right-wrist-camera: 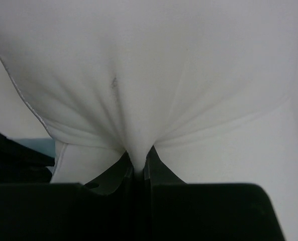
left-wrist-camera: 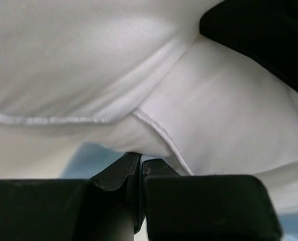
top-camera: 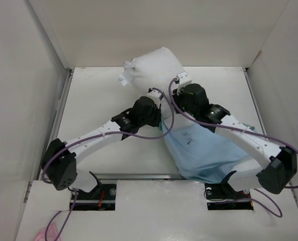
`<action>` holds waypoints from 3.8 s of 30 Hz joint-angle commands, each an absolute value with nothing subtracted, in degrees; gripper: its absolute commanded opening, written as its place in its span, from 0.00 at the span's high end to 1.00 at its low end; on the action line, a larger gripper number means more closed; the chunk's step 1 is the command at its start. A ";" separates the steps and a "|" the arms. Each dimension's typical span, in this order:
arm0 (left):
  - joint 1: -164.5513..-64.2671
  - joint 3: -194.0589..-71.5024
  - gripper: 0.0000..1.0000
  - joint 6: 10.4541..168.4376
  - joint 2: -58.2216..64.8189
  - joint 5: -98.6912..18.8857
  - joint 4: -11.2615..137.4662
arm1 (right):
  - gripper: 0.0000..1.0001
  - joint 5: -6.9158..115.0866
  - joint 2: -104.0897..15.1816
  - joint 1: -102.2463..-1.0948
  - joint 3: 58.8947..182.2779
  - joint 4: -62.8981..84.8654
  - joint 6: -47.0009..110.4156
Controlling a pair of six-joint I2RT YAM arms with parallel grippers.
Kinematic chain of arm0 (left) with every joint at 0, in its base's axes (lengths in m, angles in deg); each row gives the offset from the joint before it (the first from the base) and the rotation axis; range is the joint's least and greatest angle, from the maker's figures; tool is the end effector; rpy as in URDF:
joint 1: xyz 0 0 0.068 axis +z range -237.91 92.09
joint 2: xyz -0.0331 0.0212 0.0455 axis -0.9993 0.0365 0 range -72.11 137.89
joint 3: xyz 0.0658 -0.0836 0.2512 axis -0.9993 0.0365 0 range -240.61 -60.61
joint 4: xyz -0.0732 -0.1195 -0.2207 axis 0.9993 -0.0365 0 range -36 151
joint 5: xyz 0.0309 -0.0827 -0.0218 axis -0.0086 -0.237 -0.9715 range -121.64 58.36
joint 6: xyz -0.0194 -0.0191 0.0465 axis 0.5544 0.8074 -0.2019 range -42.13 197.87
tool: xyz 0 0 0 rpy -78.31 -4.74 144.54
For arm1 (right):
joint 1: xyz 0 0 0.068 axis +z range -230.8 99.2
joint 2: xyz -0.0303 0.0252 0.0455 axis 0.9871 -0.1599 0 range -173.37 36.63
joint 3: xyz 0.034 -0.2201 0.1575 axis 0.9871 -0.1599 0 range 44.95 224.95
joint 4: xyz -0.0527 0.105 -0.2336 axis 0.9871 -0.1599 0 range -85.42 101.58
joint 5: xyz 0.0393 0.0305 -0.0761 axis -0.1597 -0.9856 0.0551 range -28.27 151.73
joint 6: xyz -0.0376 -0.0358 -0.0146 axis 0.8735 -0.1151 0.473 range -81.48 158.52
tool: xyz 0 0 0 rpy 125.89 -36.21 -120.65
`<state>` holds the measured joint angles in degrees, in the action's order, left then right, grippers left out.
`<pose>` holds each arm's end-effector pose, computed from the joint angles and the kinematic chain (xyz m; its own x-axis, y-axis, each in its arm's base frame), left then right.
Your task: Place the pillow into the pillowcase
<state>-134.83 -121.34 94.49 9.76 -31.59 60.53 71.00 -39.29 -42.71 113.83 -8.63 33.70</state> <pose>0.2286 -0.2444 0.3021 -0.4499 0.0622 -0.8909 0.6274 0.7319 -0.2657 0.2423 0.1827 0.3491 -0.4008 -0.2087 -0.8921 -0.4640 0.8859 0.0012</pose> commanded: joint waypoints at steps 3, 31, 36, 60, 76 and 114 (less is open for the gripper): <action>-132.29 -126.88 1.00 93.43 3.22 -13.63 62.32 | 1.00 84.19 -47.74 -38.53 110.43 -16.36 26.66; -114.98 -169.19 1.00 93.61 39.56 -26.53 53.92 | 1.00 76.76 -52.57 -30.35 122.43 -11.09 29.21; -114.98 -200.52 1.00 92.90 55.32 -36.01 47.72 | 1.00 75.44 -61.45 -30.35 131.16 -16.28 23.42; -111.64 -143.31 0.00 93.76 6.40 -23.20 48.42 | 0.00 62.43 -51.50 -32.11 121.86 -9.26 67.25; -121.04 -101.48 0.00 114.52 -1.03 -17.84 57.29 | 0.70 76.15 -71.39 -32.11 126.87 15.70 60.77; -122.80 -109.03 0.02 121.28 3.90 -2.47 54.93 | 1.00 51.27 -61.99 -40.63 129.86 5.69 47.93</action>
<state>-122.78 -104.12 118.90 2.63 -9.51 55.06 54.37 -64.98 -41.01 126.58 2.13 50.20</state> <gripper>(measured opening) 0.985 0.089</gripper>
